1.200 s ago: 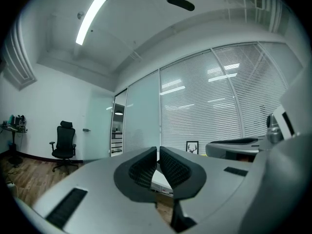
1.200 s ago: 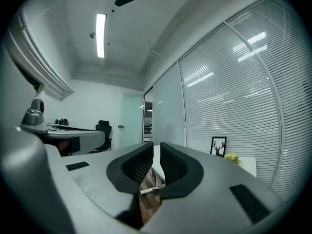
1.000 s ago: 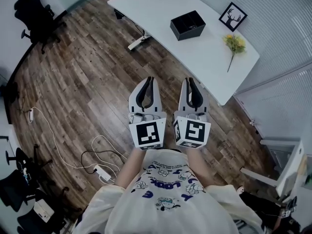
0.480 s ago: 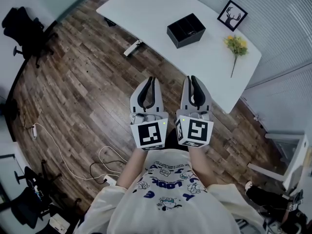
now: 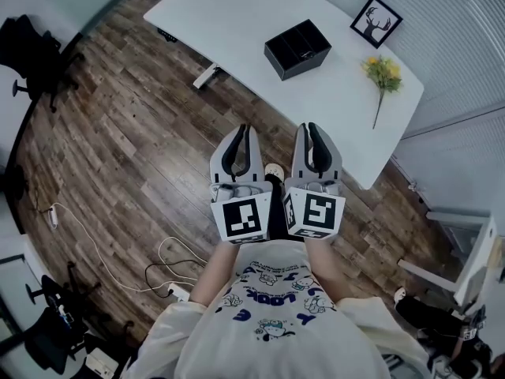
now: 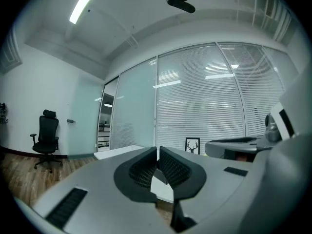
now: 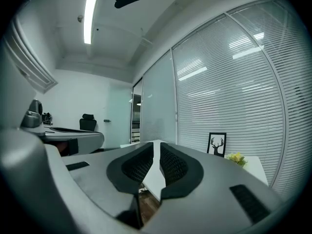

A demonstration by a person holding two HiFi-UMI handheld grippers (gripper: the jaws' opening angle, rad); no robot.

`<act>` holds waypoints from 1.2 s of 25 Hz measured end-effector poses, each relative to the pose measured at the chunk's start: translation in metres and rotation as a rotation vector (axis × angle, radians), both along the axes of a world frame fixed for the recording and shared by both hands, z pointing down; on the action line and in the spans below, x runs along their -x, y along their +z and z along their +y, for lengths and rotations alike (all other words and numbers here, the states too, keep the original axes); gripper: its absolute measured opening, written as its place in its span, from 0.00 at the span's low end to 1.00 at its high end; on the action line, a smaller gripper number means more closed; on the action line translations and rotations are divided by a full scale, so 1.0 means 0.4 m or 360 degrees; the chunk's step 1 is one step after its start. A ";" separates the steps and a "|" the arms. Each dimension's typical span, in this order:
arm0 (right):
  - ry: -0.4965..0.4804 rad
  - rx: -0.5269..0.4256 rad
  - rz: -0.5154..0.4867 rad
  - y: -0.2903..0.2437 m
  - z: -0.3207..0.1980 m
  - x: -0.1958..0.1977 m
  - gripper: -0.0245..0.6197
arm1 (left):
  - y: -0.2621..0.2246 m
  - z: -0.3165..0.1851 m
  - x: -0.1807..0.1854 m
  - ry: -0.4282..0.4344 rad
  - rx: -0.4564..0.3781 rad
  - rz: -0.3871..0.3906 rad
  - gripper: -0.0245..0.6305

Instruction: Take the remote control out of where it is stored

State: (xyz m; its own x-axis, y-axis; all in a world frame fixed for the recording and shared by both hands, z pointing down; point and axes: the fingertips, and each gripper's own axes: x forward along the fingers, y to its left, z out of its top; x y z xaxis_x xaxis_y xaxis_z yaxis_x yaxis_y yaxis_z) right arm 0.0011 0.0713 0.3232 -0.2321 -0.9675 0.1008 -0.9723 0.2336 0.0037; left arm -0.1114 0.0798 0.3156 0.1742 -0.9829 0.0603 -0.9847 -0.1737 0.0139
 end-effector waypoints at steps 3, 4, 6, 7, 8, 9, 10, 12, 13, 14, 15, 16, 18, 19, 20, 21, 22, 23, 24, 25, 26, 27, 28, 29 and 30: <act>-0.0003 0.0002 0.0001 0.001 -0.052 -0.008 0.13 | 0.006 -0.047 -0.006 -0.0006 0.0016 -0.0018 0.08; -0.0001 0.0002 0.0001 0.000 -0.071 -0.012 0.13 | 0.005 -0.064 -0.007 -0.0011 0.0013 -0.0010 0.08; 0.0001 0.0000 0.0004 -0.001 -0.108 -0.020 0.13 | 0.002 -0.103 -0.011 -0.0027 -0.0005 0.0027 0.08; 0.0001 0.0001 0.0006 0.000 -0.127 -0.025 0.13 | 0.003 -0.123 -0.013 -0.0033 -0.0008 0.0040 0.08; 0.0001 0.0003 0.0006 0.002 -0.148 -0.030 0.13 | 0.006 -0.145 -0.016 -0.0036 -0.0003 0.0040 0.08; 0.0002 0.0007 0.0005 0.005 -0.169 -0.036 0.13 | 0.009 -0.166 -0.020 -0.0037 0.0004 0.0035 0.08; 0.0004 0.0010 0.0002 0.008 -0.192 -0.043 0.13 | 0.012 -0.188 -0.025 -0.0039 0.0009 0.0029 0.08; 0.0005 0.0020 -0.0004 0.015 -0.237 -0.056 0.13 | 0.022 -0.229 -0.039 -0.0033 0.0033 -0.0008 0.08; 0.0004 0.0026 -0.0007 0.019 -0.259 -0.062 0.13 | 0.027 -0.249 -0.047 -0.0028 0.0048 -0.0033 0.08; 0.0001 0.0032 -0.0010 0.021 -0.281 -0.067 0.13 | 0.031 -0.269 -0.054 -0.0025 0.0058 -0.0048 0.08; -0.0001 0.0036 -0.0013 0.022 -0.304 -0.072 0.13 | 0.032 -0.290 -0.061 -0.0024 0.0066 -0.0056 0.08; -0.0003 0.0039 -0.0015 0.022 -0.327 -0.076 0.13 | 0.033 -0.311 -0.066 -0.0025 0.0073 -0.0057 0.08; -0.0009 0.0045 -0.0019 0.021 -0.368 -0.085 0.13 | 0.036 -0.352 -0.074 -0.0031 0.0093 -0.0052 0.08; -0.0013 0.0049 -0.0019 0.021 -0.386 -0.090 0.13 | 0.039 -0.370 -0.077 -0.0034 0.0105 -0.0047 0.08; -0.0017 0.0055 -0.0018 0.024 -0.402 -0.096 0.13 | 0.042 -0.387 -0.082 -0.0037 0.0115 -0.0041 0.08; -0.0020 0.0061 -0.0016 0.027 -0.419 -0.103 0.13 | 0.046 -0.404 -0.087 -0.0039 0.0123 -0.0035 0.08; -0.0021 0.0068 -0.0016 0.030 -0.437 -0.111 0.13 | 0.049 -0.421 -0.093 -0.0044 0.0129 -0.0033 0.08; -0.0022 0.0075 -0.0018 0.034 -0.455 -0.119 0.13 | 0.051 -0.438 -0.099 -0.0049 0.0136 -0.0036 0.08; -0.0022 0.0082 -0.0021 0.038 -0.473 -0.127 0.13 | 0.055 -0.454 -0.106 -0.0054 0.0143 -0.0042 0.08; -0.0022 0.0089 -0.0023 0.043 -0.489 -0.136 0.13 | 0.060 -0.469 -0.114 -0.0058 0.0153 -0.0048 0.08; -0.0025 0.0096 -0.0024 0.048 -0.506 -0.144 0.13 | 0.065 -0.483 -0.123 -0.0059 0.0164 -0.0052 0.08; -0.0029 0.0102 -0.0023 0.053 -0.523 -0.150 0.13 | 0.070 -0.497 -0.132 -0.0057 0.0173 -0.0055 0.08; -0.0035 0.0106 -0.0020 0.056 -0.540 -0.156 0.13 | 0.074 -0.511 -0.142 -0.0052 0.0181 -0.0062 0.08; -0.0040 0.0108 -0.0018 0.058 -0.556 -0.162 0.13 | 0.078 -0.525 -0.151 -0.0045 0.0187 -0.0071 0.08; -0.0041 0.0108 -0.0019 0.060 -0.570 -0.167 0.13 | 0.082 -0.536 -0.160 -0.0036 0.0193 -0.0081 0.08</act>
State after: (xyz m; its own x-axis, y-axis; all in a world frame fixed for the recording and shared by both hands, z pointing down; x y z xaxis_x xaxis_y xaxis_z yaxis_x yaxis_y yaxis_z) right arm 0.0681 -0.1566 0.3470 -0.2585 -0.9521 0.1633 -0.9658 0.2581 -0.0244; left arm -0.0474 -0.1345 0.3485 0.1458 -0.9714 0.1872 -0.9883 -0.1515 -0.0163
